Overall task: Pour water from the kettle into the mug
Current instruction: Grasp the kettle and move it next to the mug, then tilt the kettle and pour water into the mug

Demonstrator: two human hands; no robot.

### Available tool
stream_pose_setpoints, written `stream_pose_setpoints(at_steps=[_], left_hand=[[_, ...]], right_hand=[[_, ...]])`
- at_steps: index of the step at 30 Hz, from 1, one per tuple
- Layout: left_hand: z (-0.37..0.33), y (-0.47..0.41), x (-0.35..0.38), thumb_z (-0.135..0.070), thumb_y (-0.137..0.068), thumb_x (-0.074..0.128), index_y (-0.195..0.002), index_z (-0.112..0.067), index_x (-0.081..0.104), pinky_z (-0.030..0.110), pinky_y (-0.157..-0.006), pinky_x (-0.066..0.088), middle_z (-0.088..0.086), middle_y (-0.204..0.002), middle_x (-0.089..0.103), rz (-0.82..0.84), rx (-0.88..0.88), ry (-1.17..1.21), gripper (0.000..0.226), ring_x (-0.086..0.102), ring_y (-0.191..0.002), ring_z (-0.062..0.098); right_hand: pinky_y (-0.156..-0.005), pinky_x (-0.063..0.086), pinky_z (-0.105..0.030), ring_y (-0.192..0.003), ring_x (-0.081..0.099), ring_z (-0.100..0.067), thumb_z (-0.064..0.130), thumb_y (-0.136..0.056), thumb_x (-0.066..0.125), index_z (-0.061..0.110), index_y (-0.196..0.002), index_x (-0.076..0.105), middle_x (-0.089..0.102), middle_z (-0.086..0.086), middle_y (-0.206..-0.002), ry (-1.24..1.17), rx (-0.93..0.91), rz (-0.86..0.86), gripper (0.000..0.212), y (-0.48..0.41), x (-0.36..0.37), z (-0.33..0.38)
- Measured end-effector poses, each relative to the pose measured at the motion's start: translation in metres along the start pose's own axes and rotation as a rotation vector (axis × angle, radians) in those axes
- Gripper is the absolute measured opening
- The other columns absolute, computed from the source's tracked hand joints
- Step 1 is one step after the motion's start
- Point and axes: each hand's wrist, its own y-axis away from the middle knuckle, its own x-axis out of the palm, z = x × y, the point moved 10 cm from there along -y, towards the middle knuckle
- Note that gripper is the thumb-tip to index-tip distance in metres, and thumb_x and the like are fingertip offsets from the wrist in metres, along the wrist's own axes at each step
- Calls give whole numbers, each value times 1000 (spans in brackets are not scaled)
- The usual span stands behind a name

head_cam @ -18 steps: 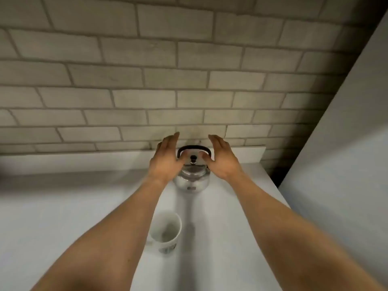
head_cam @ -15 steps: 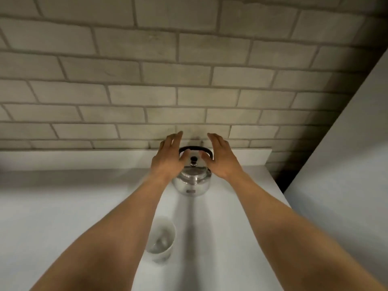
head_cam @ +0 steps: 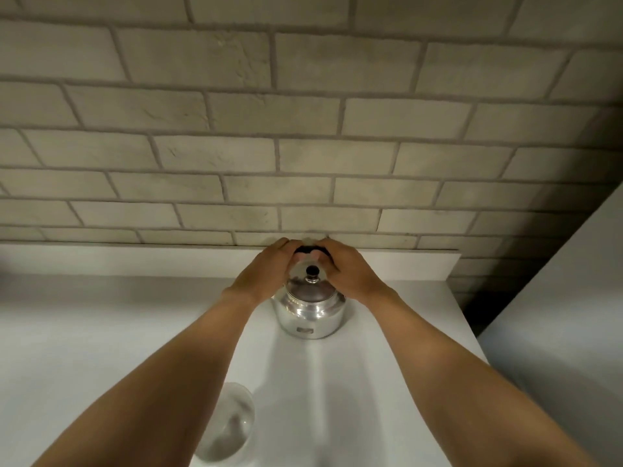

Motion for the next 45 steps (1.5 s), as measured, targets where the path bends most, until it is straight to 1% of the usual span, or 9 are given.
stream_pose_setpoints(at_steps=[4,14,20,23,27,29,32,38,45], left_hand=[[-33,15,-22,-31,-113,45,-137,-14,59,35,-95,48,5,-124,63,-31,87,17,33,59,-114,24],[-112,106,-57,-25,-111,50,-127,-6,65,34,-87,46,13,-115,66,-128,153,40,29,63,-103,30],[-129,163,-43,-32,-111,50,-131,-10,63,37,-93,48,7,-117,64,-125,117,143,32,62,-109,26],[-130,197,-44,-40,-107,57,-138,-17,58,39,-88,55,2,-126,57,-251,109,201,39,61,-104,19],[-144,263,-34,-49,-102,59,-139,-25,55,34,-72,58,-4,-129,51,-434,229,43,44,52,-115,20],[-154,284,-8,-48,-101,61,-140,-23,58,39,-78,59,0,-134,56,-375,336,-59,47,54,-119,24],[-157,297,19,-51,-96,70,-143,-19,60,48,-94,57,4,-143,61,-291,316,-145,58,56,-128,31],[-160,301,22,-54,-97,67,-146,-14,58,42,-109,49,4,-146,63,-273,282,-120,64,52,-142,30],[-160,306,17,-40,-101,56,-144,-5,60,55,-111,48,13,-147,63,-306,243,-26,56,55,-141,33]], right_hand=[[-80,48,-17,-93,67,-6,44,-103,49,26,-119,69,75,12,-103,-12,-31,-77,31,16,-29,21],[-83,52,-15,-99,69,6,51,-93,60,39,-110,74,77,25,-103,-32,4,-146,25,103,-78,94],[-89,56,-26,-98,72,-1,47,-94,65,32,-109,79,79,20,-100,-67,32,-154,25,164,-77,114],[-87,57,-28,-97,73,-3,39,-98,68,29,-108,79,79,18,-99,-66,50,-134,18,188,-74,116],[-81,51,-14,-94,72,1,39,-98,67,32,-105,78,78,22,-98,-54,60,-119,15,213,-73,121],[-81,50,-10,-96,71,4,39,-99,68,32,-104,78,76,26,-100,-49,52,-125,14,222,-74,127],[-82,52,-10,-97,71,4,38,-99,68,31,-106,79,75,27,-102,-49,42,-121,15,230,-74,135],[-82,55,-19,-95,72,-1,38,-98,69,29,-106,79,78,20,-96,-29,39,-129,16,239,-74,145],[-81,56,-23,-92,72,-3,36,-99,69,27,-105,79,79,16,-96,15,25,-132,15,236,-73,160]])
